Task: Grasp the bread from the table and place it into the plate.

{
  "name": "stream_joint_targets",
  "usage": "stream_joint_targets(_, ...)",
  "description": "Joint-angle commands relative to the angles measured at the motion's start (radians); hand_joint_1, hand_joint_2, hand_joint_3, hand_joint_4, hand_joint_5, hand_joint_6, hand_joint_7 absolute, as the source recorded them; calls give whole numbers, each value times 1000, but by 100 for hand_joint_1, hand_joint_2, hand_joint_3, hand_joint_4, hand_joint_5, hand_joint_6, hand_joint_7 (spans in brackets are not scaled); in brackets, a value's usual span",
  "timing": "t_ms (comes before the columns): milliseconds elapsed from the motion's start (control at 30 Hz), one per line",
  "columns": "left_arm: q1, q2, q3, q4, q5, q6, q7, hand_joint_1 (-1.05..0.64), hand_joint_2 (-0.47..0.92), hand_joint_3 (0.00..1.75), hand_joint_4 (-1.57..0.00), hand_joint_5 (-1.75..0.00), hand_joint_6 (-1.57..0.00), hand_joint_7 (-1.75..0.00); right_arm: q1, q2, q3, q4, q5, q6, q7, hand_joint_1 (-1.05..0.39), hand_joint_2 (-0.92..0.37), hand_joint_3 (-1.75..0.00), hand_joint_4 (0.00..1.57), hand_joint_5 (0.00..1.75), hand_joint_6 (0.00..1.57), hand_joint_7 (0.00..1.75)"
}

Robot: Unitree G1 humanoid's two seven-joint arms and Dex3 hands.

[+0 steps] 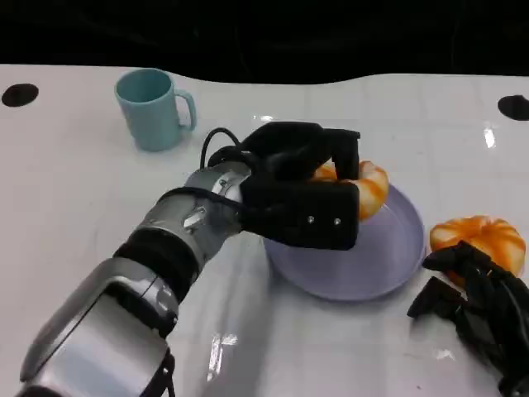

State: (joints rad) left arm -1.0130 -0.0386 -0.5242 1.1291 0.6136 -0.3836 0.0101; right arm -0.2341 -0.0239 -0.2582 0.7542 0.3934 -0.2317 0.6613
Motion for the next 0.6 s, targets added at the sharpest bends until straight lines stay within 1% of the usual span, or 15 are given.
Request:
stream_joint_targets(33, -41, -1, -14, 18, 18, 13, -8, -25, 74, 46, -74, -175, -88, -74, 22, -4, 1, -3, -4, 15, -13, -54, -92, -17, 62, 158, 59, 124)
stream_joint_targets(67, -41, -1, -15, 20, 18, 13, -7, -26, 76, 40, -73, -175, -91, -65, 22, -3, 1, -3, -4, 16, -13, -54, -92, -17, 62, 157, 60, 124)
stream_joint_targets(100, -42, -2, -16, 21, 17, 13, -6, -26, 78, 37, -73, -175, -92, -61, 22, -3, 1, -4, -4, 16, -13, -54, -92, -17, 62, 157, 60, 124)
stream_joint_targets(300, -44, -2, -19, 23, 15, 13, -5, -26, 80, 33, -73, -175, -94, -57, 22, -3, 1, -5, -5, 17, -13, -54, -92, -17, 63, 157, 60, 123)
stream_joint_targets(333, -51, 7, -37, 28, 31, 22, -42, -26, 80, 33, -73, -175, -94, -56, 19, -3, -3, 2, 4, 18, -1, -54, -92, -17, 63, 157, 60, 123)
stream_joint_targets(367, -57, 14, -51, 32, 42, 29, -70, -48, 86, 38, -38, -119, -60, -35, 17, -3, -6, 7, 11, 19, 9, -53, -92, -18, 63, 157, 60, 123)
stream_joint_targets(400, -61, 19, -61, 34, 50, 35, -90, -62, 90, 41, -21, -74, -40, -19, 15, -2, -9, 11, 15, 20, 16, -52, -92, -19, 63, 156, 60, 123)
stream_joint_targets(433, -63, 21, -66, 34, 53, 38, -101, -66, 91, 42, -15, -59, -33, -14, 14, -2, -10, 13, 18, 20, 19, -52, -92, -20, 63, 156, 60, 123)
stream_joint_targets(467, -63, 22, -66, 32, 54, 40, -104, -69, 91, 43, -12, -51, -29, -11, 14, -3, -9, 14, 19, 20, 20, -52, -92, -20, 63, 156, 60, 123)
stream_joint_targets(500, -63, 22, -65, 31, 54, 41, -106, -70, 92, 43, -11, -46, -27, -9, 13, -3, -9, 15, 20, 20, 21, -52, -92, -20, 63, 156, 60, 123)
stream_joint_targets(600, -62, 23, -65, 28, 54, 43, -109, -71, 92, 43, -10, -42, -26, -7, 13, -4, -9, 16, 21, 19, 22, -52, -92, -20, 63, 155, 60, 123)
